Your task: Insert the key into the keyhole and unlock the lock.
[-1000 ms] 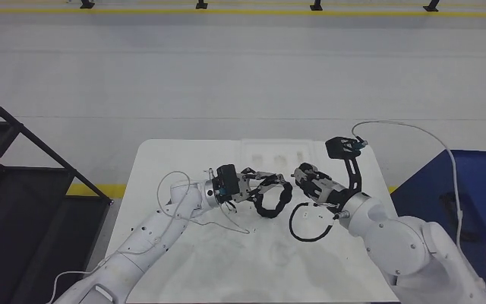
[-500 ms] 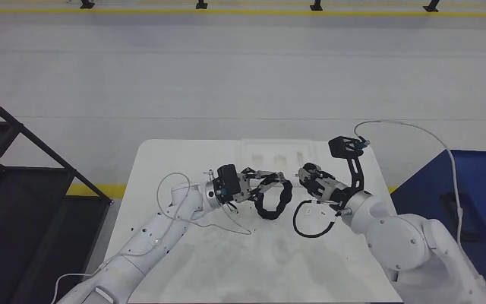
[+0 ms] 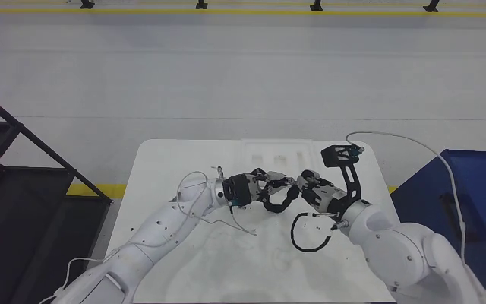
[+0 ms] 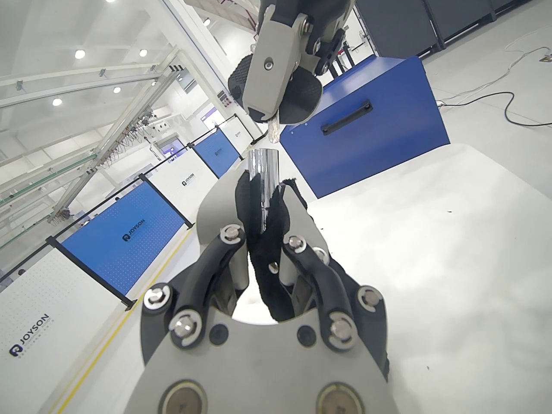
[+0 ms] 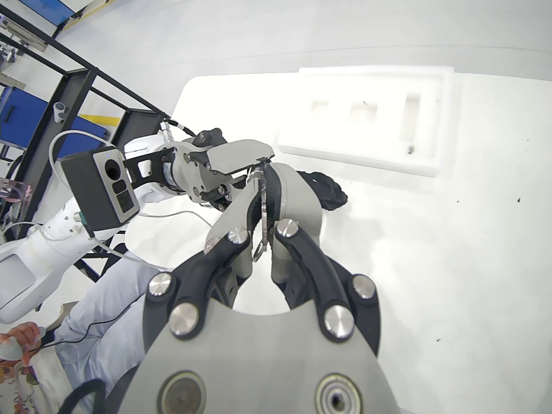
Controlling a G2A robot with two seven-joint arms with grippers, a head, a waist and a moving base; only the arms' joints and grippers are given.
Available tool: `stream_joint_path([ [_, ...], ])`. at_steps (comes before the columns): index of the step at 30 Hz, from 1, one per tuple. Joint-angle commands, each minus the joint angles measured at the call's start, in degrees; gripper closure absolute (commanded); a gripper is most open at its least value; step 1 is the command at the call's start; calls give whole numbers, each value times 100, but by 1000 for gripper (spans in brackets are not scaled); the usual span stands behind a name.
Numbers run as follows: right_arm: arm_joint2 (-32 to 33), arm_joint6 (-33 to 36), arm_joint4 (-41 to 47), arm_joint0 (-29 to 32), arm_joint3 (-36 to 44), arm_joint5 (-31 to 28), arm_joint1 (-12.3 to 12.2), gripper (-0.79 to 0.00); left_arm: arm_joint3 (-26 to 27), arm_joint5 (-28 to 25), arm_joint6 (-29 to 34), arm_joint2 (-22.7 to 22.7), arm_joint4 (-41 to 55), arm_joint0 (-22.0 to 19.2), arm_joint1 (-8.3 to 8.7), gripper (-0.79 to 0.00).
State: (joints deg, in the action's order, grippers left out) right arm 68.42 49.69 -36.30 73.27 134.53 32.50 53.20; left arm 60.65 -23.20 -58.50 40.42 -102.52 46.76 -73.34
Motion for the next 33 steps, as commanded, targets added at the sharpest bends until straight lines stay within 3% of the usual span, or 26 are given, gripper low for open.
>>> stream_joint_path([
  [1, -49, -44, -105, 6, 12, 21, 10, 0, -88, -15, -41, -49, 14, -39, -34, 0],
  [14, -188, -187, -205, 20, -15, 224, 106, 0, -378, -62, -193, -146, 154, -128, -167, 0],
  [33, -193, -204, -251, -12, -92, 327, 213, 0, -464, -151, -292, -119, 178, -133, -231, 0],
])
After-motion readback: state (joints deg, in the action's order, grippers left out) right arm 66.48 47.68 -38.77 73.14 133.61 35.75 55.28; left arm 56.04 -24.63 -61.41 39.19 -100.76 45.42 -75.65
